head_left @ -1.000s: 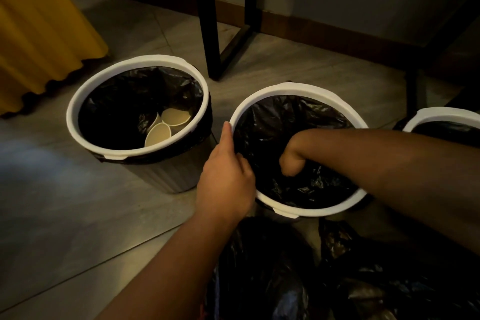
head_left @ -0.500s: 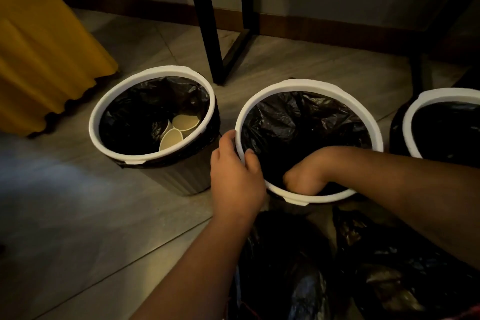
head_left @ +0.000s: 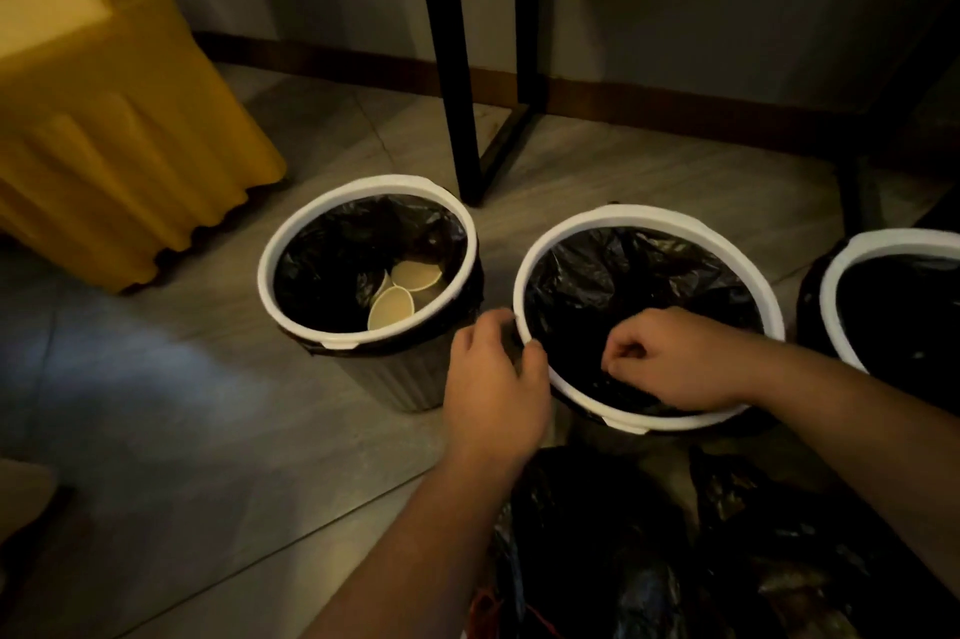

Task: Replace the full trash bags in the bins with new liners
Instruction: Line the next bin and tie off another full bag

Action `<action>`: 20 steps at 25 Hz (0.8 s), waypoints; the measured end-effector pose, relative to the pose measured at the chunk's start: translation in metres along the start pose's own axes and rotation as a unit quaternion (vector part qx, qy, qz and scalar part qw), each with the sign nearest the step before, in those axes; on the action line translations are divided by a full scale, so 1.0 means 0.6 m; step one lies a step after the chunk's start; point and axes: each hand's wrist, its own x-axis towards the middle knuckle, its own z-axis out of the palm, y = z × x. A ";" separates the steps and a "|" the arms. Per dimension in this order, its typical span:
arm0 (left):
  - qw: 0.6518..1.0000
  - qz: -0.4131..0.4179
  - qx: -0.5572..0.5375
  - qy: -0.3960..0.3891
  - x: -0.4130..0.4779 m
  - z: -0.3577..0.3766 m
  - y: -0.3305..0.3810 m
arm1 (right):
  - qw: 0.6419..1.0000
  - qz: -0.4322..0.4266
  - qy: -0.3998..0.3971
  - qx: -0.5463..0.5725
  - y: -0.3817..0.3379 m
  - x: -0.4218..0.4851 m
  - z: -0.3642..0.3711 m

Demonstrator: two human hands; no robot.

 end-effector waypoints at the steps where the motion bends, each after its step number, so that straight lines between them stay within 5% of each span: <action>1: 1.000 0.008 0.007 0.004 0.000 -0.005 0.002 | 1.000 -0.002 0.015 0.013 -0.002 -0.005 0.002; 8: 0.999 -0.026 0.004 0.029 0.020 -0.161 0.035 | 0.977 -0.075 0.191 0.054 -0.113 0.012 -0.043; 13: 0.976 -0.183 0.071 0.094 0.080 -0.304 -0.002 | 0.974 -0.167 0.152 0.023 -0.255 0.073 0.011; 17: 0.955 -0.246 0.010 0.168 0.148 -0.346 -0.087 | 0.954 -0.241 0.157 -0.083 -0.325 0.134 0.098; 20: 0.950 -0.272 -0.103 0.114 0.189 -0.350 -0.155 | 0.930 -0.239 0.175 -0.219 -0.358 0.153 0.153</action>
